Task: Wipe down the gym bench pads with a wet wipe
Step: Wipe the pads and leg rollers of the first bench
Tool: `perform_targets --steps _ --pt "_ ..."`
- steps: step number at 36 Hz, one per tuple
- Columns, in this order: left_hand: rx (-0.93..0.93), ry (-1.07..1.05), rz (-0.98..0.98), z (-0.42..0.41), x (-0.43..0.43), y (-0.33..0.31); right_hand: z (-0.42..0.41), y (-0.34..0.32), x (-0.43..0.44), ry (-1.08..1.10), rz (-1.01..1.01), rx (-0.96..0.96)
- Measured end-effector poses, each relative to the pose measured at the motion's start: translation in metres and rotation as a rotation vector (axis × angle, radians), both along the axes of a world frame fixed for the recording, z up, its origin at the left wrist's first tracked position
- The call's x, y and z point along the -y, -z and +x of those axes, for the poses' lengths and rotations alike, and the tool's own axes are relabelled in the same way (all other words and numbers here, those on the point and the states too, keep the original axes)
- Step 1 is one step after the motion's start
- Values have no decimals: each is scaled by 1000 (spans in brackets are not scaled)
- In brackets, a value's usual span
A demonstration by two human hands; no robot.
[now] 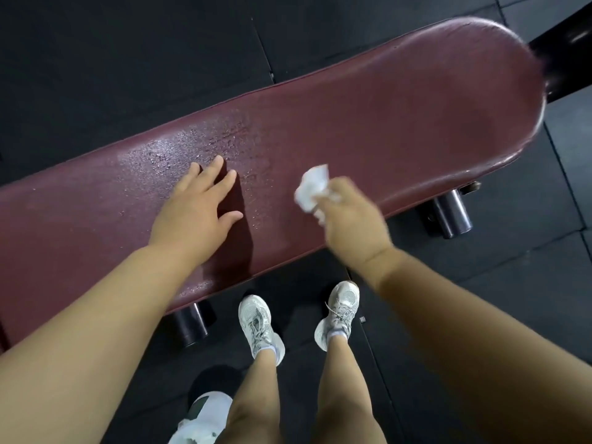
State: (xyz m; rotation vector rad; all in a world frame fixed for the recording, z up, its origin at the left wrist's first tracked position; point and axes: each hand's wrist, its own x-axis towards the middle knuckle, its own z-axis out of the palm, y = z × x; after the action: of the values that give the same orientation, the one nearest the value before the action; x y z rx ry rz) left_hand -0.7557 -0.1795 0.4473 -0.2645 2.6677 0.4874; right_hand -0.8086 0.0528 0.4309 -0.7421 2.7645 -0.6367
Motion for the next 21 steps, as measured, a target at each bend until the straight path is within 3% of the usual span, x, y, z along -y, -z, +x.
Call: perform_targets --steps 4,6,8,13,16,18,21 --pt "4 23 24 -1 2 3 -23 -7 -3 620 -35 110" --pt "8 24 24 -1 2 4 -15 -6 16 683 -13 53" --pt "10 31 29 -1 3 6 7 2 41 509 -6 15" --pt "0 51 43 -1 9 9 52 5 69 -232 55 70" --pt "8 56 29 -1 9 9 18 -5 50 -419 155 -15" --pt "8 56 21 -2 7 9 -20 -6 28 -235 133 -18" --pt "10 44 39 -1 7 9 -70 -9 5 276 195 -18"
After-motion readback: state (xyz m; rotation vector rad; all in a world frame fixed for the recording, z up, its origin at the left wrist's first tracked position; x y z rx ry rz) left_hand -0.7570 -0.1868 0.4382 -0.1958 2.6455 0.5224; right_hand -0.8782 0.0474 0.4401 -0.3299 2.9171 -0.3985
